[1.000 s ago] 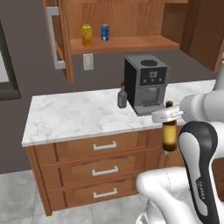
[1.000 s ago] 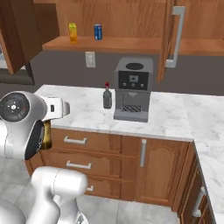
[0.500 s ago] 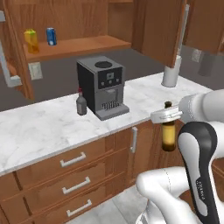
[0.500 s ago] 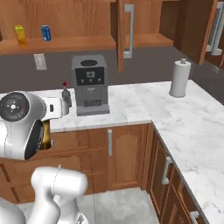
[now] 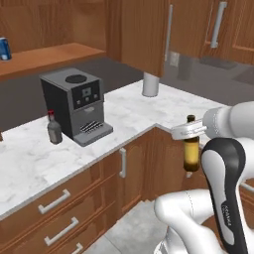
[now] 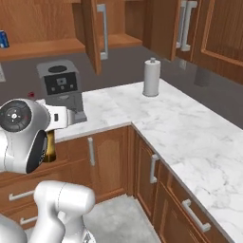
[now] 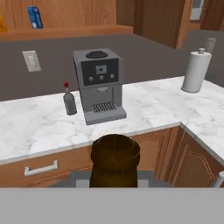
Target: Sort all alcoholic drinks to one cabinet, and non-alcoholic drinks to the other.
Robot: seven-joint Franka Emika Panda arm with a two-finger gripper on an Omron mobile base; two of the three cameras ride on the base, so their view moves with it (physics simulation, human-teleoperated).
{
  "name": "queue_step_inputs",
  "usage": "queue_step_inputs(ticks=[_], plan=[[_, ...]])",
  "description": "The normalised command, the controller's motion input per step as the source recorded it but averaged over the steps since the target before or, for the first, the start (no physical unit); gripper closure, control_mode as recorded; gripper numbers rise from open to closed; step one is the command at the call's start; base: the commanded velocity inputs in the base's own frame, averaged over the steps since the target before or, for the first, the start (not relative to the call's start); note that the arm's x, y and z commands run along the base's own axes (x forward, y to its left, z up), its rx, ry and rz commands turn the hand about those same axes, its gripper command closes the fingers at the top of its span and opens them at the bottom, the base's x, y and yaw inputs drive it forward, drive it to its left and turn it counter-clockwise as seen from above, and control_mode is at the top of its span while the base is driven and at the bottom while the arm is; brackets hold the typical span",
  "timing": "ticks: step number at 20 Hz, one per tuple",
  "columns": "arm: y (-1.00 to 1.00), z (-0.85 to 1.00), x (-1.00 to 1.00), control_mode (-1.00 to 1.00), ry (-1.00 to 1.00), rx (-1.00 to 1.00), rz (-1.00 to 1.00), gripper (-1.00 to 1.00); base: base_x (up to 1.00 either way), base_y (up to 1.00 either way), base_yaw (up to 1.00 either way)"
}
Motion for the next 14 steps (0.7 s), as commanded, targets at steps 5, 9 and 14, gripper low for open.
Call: queue_step_inputs(ticks=[5, 9, 14], plan=[[0.0, 0.0, 0.0, 1.0, 0.0, 0.0, 0.0, 1.0, 0.0, -0.08, -0.11], [0.0, 0.0, 0.0, 1.0, 0.0, 0.0, 0.0, 1.0, 0.05, -0.23, 0.0], [0.0, 0.0, 0.0, 1.0, 0.0, 0.0, 0.0, 1.0, 0.21, -0.3, 0.02]])
